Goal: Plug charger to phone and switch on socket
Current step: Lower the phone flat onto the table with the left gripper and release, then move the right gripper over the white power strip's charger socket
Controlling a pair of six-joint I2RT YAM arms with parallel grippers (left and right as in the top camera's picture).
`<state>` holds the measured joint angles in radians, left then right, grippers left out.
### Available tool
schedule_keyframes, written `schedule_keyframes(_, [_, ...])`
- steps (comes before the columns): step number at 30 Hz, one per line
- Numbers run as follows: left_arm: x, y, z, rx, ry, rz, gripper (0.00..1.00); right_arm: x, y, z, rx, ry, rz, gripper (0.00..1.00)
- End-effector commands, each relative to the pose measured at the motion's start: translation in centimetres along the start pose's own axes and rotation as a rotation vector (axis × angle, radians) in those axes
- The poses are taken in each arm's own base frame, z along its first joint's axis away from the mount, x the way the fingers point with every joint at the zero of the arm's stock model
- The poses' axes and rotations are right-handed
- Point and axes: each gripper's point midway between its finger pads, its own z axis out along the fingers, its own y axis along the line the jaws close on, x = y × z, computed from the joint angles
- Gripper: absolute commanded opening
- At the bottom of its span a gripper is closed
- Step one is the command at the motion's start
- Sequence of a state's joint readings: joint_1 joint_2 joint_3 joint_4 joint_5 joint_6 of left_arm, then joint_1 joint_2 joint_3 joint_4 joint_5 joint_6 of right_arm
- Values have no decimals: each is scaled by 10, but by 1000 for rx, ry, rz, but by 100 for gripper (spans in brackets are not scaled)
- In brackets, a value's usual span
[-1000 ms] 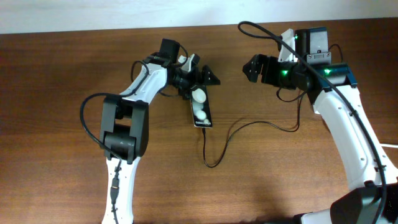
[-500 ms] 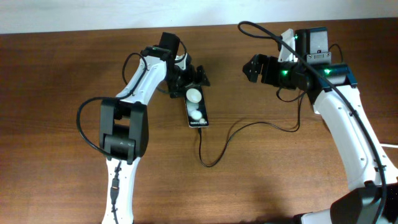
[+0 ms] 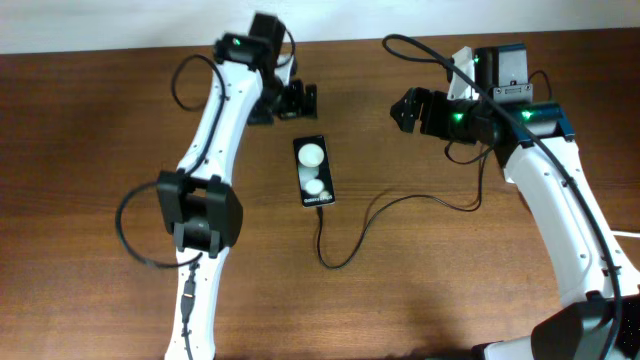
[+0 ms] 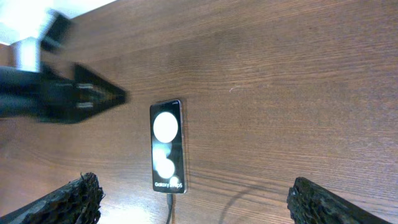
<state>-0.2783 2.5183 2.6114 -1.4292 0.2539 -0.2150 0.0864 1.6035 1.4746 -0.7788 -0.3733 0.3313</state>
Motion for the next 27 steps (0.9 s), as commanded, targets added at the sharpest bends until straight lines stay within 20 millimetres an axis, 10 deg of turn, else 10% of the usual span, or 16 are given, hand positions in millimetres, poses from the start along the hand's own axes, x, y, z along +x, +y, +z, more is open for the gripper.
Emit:
schedule_keyframes(1, [-13,-17,-72,5,-141,206,99,-10,5,-12,-1,-44,-28,99])
schedule_keyframes(5, [-4,-47,-143,86,-271,287,99,-6,3,-12,9,-29,-21,99])
schedule_keyframes(16, [-3,-46,-144,90,-269,238,99,-1,-10,-15,41,-5,-21,99])
schedule_keyframes(27, [-5,-42,-145,69,-273,234,99,-19,-130,-76,6,-66,176,99])
